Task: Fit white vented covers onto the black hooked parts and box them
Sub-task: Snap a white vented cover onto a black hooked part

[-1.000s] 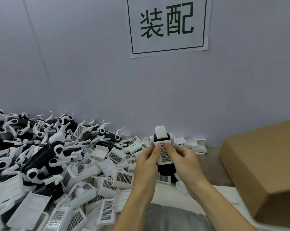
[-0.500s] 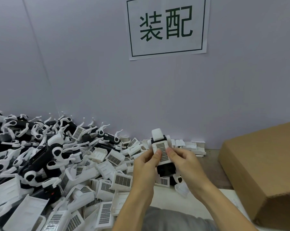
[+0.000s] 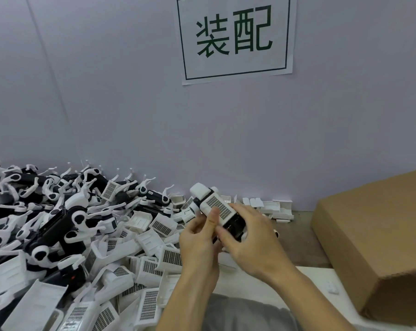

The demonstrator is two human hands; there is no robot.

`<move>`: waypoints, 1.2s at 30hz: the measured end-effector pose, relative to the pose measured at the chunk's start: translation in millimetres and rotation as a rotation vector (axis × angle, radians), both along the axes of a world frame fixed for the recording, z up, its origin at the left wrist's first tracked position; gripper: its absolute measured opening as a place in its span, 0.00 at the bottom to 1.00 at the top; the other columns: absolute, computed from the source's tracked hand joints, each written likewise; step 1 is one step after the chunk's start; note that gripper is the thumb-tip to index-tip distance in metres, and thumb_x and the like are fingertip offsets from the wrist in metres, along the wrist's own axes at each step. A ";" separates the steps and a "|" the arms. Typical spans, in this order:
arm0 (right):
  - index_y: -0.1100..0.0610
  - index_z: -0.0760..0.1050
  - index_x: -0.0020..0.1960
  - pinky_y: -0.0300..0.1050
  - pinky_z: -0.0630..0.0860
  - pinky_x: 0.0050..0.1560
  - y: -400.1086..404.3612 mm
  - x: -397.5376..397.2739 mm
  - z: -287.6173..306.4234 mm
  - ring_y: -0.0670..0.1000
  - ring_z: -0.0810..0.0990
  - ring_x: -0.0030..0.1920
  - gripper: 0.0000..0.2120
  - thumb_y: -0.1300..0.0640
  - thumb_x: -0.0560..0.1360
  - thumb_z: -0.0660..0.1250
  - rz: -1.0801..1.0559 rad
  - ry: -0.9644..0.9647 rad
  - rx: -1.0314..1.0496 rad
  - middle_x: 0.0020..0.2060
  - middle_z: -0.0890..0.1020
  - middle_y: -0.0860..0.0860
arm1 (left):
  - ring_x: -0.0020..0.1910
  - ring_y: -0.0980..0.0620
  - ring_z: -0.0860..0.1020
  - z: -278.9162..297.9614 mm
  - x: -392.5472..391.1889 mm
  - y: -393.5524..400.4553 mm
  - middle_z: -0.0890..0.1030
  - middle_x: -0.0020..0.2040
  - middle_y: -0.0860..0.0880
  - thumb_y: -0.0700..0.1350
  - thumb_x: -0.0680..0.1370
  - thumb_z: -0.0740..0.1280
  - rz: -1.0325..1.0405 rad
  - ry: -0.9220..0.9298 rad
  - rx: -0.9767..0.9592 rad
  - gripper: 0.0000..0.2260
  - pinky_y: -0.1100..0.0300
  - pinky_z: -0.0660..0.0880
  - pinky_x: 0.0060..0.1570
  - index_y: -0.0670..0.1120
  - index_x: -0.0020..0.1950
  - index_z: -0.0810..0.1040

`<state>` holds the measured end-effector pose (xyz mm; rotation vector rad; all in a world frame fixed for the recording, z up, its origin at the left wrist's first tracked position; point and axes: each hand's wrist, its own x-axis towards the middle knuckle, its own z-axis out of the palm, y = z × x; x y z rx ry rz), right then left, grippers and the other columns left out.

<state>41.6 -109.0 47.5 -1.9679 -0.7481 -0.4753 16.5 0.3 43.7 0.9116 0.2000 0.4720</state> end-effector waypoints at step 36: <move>0.40 0.79 0.55 0.32 0.72 0.39 -67.7 -0.1 55.2 0.38 0.80 0.40 0.20 0.41 0.65 0.78 0.028 0.427 -0.523 0.47 0.81 0.39 | 0.47 0.37 0.84 -9.4 1.3 5.9 0.86 0.49 0.42 0.47 0.81 0.67 0.074 0.066 0.386 0.07 0.33 0.81 0.46 0.46 0.55 0.83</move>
